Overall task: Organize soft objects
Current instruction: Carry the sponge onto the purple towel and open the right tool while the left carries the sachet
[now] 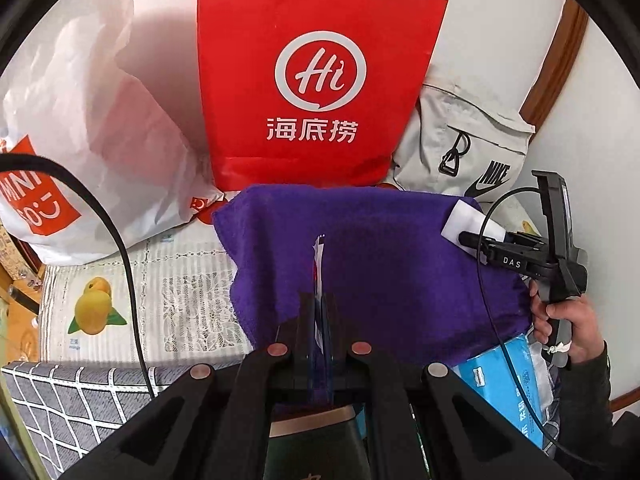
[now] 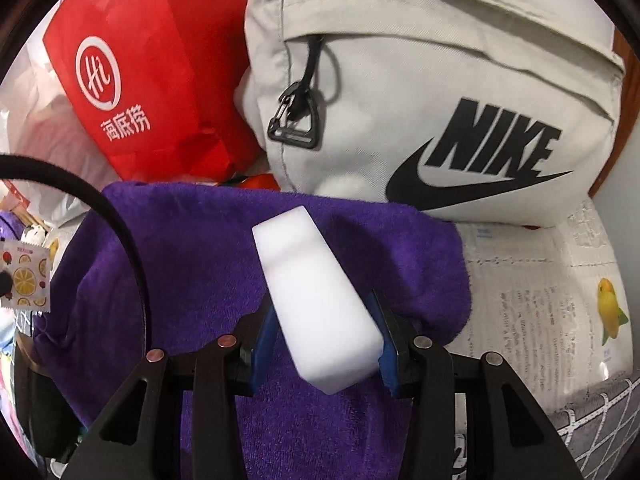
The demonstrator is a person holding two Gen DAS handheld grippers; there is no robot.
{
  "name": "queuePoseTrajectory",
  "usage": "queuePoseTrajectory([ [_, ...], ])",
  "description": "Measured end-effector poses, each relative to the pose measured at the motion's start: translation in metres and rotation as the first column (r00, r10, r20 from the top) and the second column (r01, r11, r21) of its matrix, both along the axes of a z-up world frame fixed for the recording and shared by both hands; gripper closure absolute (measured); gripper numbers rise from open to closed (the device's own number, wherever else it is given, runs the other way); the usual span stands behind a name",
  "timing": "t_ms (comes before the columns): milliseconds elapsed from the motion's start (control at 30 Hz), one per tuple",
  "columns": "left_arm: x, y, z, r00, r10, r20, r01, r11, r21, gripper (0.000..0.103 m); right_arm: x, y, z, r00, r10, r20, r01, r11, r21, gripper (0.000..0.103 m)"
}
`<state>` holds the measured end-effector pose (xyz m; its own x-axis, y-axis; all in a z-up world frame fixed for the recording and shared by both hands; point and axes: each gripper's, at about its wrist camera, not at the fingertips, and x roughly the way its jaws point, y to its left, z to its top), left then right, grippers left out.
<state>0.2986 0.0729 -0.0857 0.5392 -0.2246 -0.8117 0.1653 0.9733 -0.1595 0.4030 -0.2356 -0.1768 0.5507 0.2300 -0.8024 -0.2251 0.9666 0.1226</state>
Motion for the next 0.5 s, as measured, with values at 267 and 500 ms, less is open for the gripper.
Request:
queuePoseTrajectory([
  [267,0.008,-0.003,-0.008,1.000,-0.001,-0.026,0.001,1.000,0.000,0.099,0.000,0.007,-0.002,0.998,0.054,-0.030,-0.054,0.999,0.005,0.046],
  [500,0.024,-0.004,-0.015,0.999,0.008,-0.041,-0.009,1.000,-0.012,0.099,-0.022,0.004,0.027,0.998,0.052,0.020,-0.051,0.998,-0.042,0.023],
])
